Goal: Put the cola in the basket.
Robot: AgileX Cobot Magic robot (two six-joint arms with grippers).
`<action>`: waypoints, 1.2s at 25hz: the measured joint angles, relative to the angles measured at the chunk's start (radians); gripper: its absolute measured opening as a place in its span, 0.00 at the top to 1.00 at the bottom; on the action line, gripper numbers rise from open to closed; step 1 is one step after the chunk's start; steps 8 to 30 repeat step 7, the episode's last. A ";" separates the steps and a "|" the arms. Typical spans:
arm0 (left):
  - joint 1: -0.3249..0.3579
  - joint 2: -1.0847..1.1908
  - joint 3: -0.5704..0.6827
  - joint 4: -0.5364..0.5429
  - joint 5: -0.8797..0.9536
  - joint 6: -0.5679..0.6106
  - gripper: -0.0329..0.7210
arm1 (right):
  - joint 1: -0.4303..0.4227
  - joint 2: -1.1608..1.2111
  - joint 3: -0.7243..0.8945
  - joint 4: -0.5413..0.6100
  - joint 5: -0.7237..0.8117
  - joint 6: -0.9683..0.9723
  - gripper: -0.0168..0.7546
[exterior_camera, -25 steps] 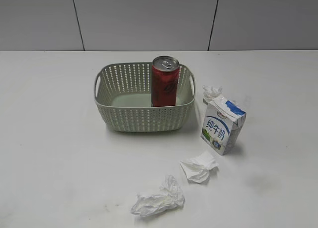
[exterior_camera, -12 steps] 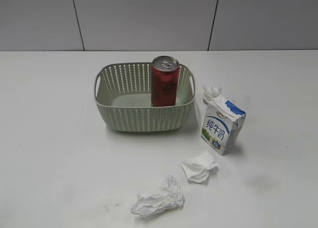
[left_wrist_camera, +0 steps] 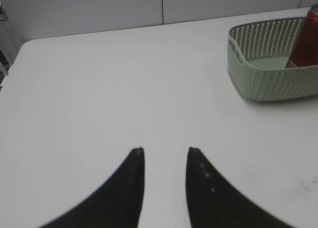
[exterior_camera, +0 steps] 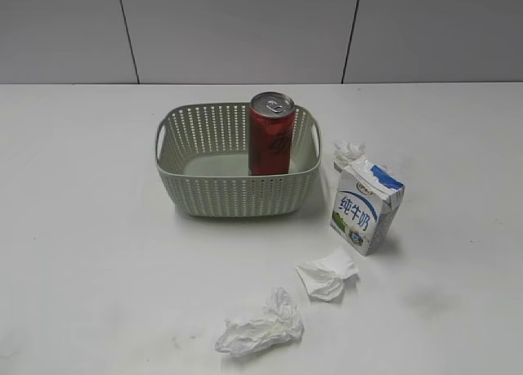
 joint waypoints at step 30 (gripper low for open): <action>0.000 0.000 0.000 0.000 0.000 0.000 0.65 | 0.000 -0.157 0.000 0.000 0.001 -0.002 0.23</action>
